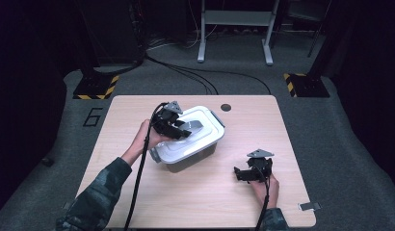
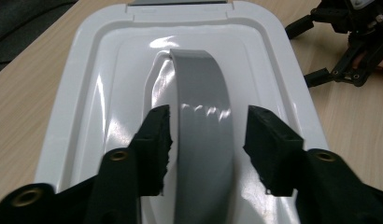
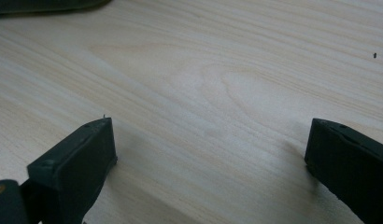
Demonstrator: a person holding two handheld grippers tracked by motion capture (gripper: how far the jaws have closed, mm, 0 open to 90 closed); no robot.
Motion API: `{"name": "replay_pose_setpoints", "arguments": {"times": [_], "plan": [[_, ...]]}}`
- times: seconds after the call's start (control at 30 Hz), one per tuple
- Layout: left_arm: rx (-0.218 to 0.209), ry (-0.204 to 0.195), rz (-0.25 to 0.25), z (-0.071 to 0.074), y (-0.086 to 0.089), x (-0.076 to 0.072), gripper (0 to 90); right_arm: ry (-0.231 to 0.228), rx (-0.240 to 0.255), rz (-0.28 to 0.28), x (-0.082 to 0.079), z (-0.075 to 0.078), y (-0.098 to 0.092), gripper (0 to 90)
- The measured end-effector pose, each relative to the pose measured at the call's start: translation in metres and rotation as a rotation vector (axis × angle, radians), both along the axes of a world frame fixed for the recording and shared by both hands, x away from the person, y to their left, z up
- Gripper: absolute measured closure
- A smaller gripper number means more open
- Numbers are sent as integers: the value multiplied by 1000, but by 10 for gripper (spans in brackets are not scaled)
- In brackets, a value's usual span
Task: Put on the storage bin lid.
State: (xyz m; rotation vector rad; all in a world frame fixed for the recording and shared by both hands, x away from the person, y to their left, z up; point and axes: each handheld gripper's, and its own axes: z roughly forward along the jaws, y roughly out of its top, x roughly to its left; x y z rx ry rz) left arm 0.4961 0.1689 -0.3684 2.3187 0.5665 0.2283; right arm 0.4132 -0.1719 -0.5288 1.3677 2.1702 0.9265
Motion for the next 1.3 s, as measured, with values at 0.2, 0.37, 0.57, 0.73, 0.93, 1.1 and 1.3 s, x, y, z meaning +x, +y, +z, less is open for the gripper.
{"name": "replay_pose_setpoints", "arguments": {"times": [0.2, 0.37, 0.57, 0.73, 0.93, 1.1, 1.3], "plan": [[-27, -15, 13, 6, 9, -7, 266, 0, 0, 0, 0, 0, 0, 12], [-36, -26, 32, 10, 18, -18, 183, 0, 0, 0, 0, 0, 0, 13], [-50, -60, 78, 12, 37, -33, 143, -1, 0, -1, 0, 0, 0, 13], [-43, -90, 96, 10, 53, -46, 131, -1, 0, 0, 0, 0, 0, 13], [-48, -111, 131, 2, 74, -64, 110, -1, -1, 0, 0, 0, 0, 13], [-65, -136, 157, -12, 91, -85, 99, -1, -1, -1, 0, 0, 0, 13], [-75, -143, 209, -38, 108, -105, 89, -1, -2, 0, 0, 0, 0, 12]]}}
